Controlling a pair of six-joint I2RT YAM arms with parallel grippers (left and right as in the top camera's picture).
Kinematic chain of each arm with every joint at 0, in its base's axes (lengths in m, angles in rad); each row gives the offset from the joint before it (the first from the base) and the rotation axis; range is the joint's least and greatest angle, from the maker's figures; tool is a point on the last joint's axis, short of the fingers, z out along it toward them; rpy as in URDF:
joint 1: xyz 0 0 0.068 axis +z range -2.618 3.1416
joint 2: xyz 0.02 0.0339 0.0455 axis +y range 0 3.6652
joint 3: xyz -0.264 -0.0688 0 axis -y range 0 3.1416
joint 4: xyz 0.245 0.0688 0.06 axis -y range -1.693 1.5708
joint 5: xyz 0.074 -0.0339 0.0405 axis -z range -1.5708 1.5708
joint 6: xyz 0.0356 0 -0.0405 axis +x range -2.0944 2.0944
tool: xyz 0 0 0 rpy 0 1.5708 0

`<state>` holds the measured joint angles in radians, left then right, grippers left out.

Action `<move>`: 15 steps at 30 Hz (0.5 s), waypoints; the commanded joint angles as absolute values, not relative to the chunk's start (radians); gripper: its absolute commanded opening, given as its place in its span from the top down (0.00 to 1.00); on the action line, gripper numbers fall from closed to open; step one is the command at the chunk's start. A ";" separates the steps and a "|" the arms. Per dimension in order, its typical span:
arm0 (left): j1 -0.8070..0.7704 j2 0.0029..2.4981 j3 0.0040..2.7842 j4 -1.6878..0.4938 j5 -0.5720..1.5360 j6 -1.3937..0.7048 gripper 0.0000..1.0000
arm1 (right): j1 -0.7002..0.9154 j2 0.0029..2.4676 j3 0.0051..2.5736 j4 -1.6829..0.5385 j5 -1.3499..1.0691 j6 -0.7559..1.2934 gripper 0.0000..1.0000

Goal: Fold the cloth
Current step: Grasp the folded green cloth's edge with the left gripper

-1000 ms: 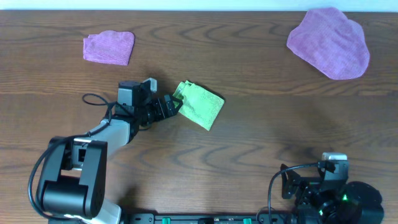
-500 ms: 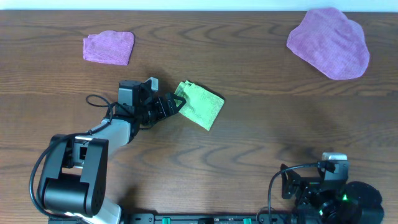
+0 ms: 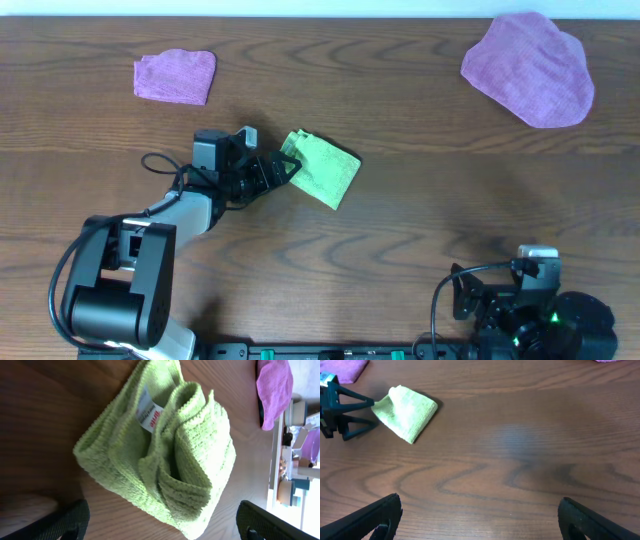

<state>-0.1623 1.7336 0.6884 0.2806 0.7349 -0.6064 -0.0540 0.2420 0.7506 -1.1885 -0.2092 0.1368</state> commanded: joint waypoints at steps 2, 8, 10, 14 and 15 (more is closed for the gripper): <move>-0.186 1.746 0.683 0.278 0.725 -0.610 0.05 | -0.059 0.240 0.751 -1.189 -0.207 0.126 0.01; -0.200 1.746 0.683 0.278 0.694 -0.609 0.05 | -0.059 0.241 0.751 -1.189 -0.207 0.126 0.01; -0.200 1.750 0.683 0.278 0.673 -0.609 0.05 | -0.059 0.241 0.751 -1.189 -0.207 0.126 0.01; -0.200 1.799 0.684 0.327 0.672 -0.607 0.05 | -0.059 0.240 0.751 -1.189 -0.207 0.126 0.01; -0.200 1.816 0.684 0.344 0.675 -0.613 0.05 | -0.059 0.240 0.751 -1.189 -0.207 0.126 0.01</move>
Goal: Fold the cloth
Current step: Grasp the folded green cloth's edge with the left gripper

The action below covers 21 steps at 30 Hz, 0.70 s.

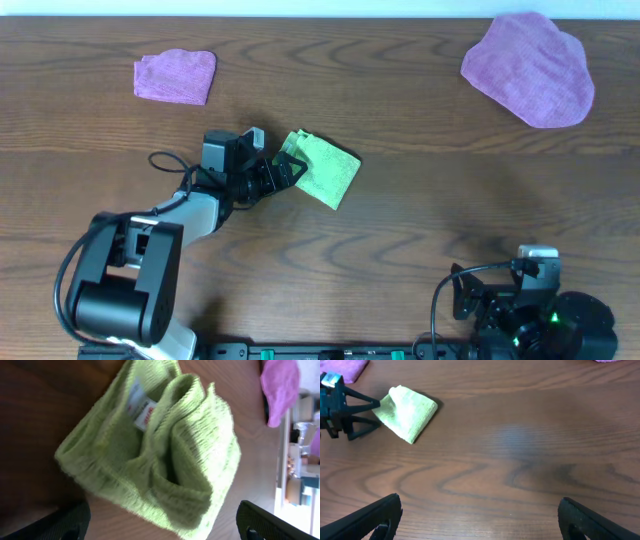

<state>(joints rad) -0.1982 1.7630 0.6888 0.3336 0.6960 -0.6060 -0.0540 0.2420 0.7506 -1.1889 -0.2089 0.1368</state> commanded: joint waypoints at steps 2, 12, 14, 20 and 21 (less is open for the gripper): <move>-0.200 1.855 0.684 0.387 0.710 -0.619 0.05 | -0.059 0.241 0.751 -1.189 -0.207 0.126 0.01; -0.202 1.885 0.686 0.425 0.696 -0.628 0.05 | -0.059 0.240 0.751 -1.189 -0.207 0.126 0.01; -0.202 1.885 0.686 0.421 0.695 -0.627 0.04 | -0.059 0.240 0.751 -1.189 -0.207 0.126 0.01; -0.202 1.885 0.686 0.377 0.640 -0.613 0.04 | -0.059 0.240 0.751 -1.189 -0.207 0.126 0.01; -0.202 1.885 0.686 0.370 0.639 -0.605 0.04 | -0.059 0.240 0.751 -1.189 -0.207 0.126 0.01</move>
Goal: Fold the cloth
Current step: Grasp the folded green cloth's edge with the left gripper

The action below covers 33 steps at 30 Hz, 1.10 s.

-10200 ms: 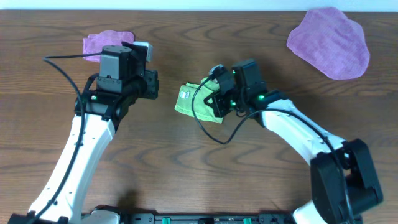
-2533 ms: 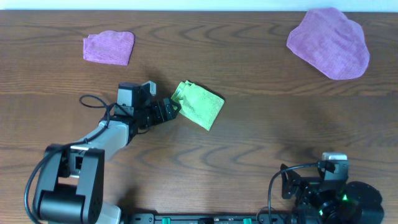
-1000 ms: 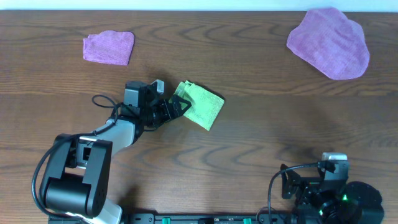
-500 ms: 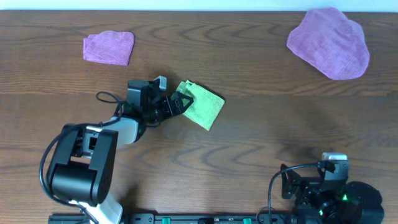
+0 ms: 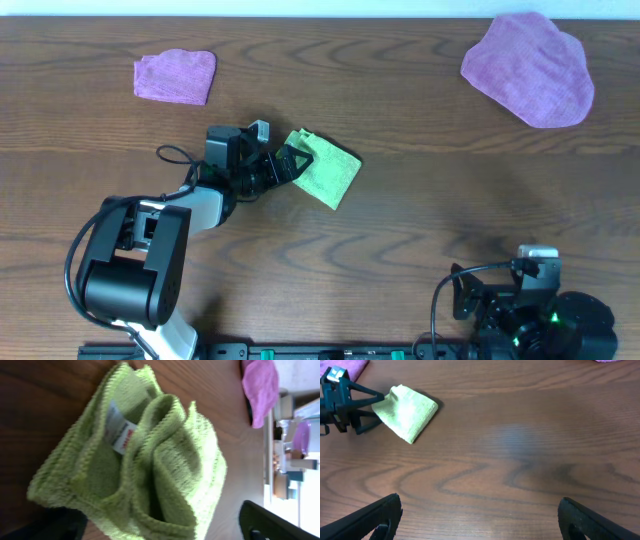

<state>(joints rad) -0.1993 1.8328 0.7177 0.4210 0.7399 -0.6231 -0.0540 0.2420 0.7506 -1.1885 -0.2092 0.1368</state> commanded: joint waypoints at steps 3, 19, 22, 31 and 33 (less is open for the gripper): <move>-0.203 1.885 0.686 0.344 0.617 -0.605 0.04 | -0.059 0.241 0.751 -1.189 -0.207 0.126 0.01; -0.204 1.912 0.686 0.233 0.479 -0.575 0.04 | -0.059 0.241 0.751 -1.189 -0.207 0.126 0.01; -0.204 1.913 0.686 0.202 0.450 -0.564 0.02 | -0.059 0.241 0.750 -1.189 -0.207 0.126 0.01; -0.204 1.914 0.686 0.156 0.400 -0.564 0.11 | -0.059 0.241 0.751 -1.189 -0.207 0.126 0.01; -0.204 1.917 0.686 0.157 0.400 -0.564 0.12 | -0.059 0.241 0.751 -1.189 -0.207 0.126 0.01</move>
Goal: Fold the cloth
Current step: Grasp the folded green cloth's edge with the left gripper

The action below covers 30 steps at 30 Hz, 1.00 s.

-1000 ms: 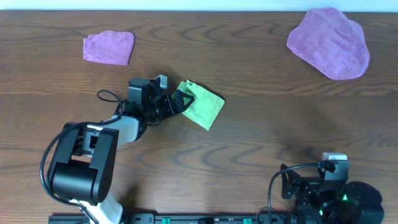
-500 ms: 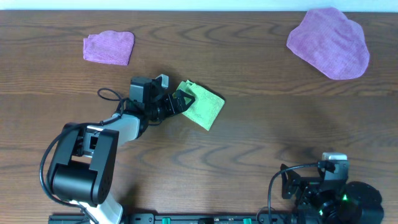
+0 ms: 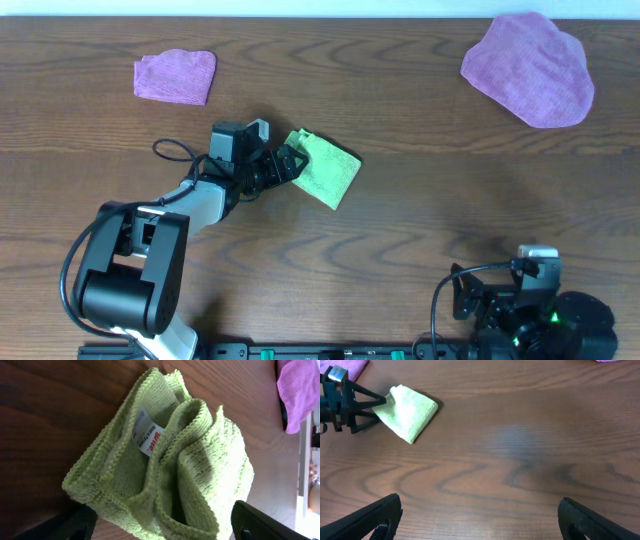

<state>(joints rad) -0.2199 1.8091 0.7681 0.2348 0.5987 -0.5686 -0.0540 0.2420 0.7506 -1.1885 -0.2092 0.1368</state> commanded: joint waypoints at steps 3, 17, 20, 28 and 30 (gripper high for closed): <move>-0.204 1.940 0.686 0.158 0.406 -0.564 0.14 | -0.059 0.241 0.751 -1.189 -0.207 0.126 0.01; -0.207 2.003 0.693 0.258 0.531 -0.566 0.13 | -0.059 0.240 0.751 -1.189 -0.207 0.126 0.01; -0.217 2.003 0.693 0.250 0.544 -0.566 0.27 | -0.059 0.241 0.751 -1.189 -0.207 0.126 0.01; -0.265 2.003 0.693 0.237 0.543 -0.565 0.62 | -0.059 0.240 0.751 -1.189 -0.207 0.126 0.01; -0.270 2.003 0.693 0.237 0.543 -0.565 0.79 | -0.059 0.240 0.751 -1.189 -0.207 0.126 0.01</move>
